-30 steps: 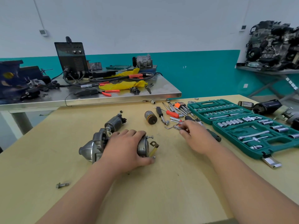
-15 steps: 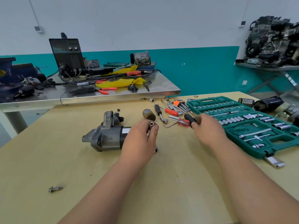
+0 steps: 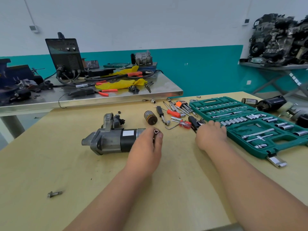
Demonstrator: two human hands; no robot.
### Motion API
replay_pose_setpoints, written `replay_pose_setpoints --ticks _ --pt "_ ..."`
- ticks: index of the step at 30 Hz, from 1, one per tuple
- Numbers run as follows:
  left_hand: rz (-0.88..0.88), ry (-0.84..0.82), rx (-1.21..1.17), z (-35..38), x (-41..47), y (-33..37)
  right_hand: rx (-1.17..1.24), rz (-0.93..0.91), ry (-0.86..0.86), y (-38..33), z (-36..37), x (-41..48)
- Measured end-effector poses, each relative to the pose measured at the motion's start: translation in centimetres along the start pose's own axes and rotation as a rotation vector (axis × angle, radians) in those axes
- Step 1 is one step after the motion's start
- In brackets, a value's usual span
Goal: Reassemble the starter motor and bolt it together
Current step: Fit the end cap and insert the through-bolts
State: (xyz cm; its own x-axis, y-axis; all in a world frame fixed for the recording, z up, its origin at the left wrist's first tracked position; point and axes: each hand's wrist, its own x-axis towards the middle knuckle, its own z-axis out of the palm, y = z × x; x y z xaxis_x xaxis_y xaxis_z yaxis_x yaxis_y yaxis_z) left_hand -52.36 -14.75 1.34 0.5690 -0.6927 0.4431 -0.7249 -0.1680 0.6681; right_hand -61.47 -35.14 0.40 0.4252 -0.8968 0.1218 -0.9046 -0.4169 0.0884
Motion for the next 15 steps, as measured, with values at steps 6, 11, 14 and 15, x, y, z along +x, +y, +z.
replay_pose_setpoints --ticks 6,11,14,15 --pt "-0.343 -0.245 -0.249 3.6 0.9 2.2 1.070 0.146 -0.025 -0.4 -1.7 -1.8" --pt "-0.440 -0.323 -0.477 5.3 2.2 3.7 1.578 -0.083 -0.211 -2.5 -1.7 -3.7" --pt "-0.463 -0.398 -0.674 5.3 2.0 4.1 1.573 -0.059 -0.246 -2.0 -1.1 -2.4" --pt "-0.393 -0.467 -0.622 5.5 1.3 4.2 1.600 0.044 -0.163 -1.1 -1.4 -1.4"
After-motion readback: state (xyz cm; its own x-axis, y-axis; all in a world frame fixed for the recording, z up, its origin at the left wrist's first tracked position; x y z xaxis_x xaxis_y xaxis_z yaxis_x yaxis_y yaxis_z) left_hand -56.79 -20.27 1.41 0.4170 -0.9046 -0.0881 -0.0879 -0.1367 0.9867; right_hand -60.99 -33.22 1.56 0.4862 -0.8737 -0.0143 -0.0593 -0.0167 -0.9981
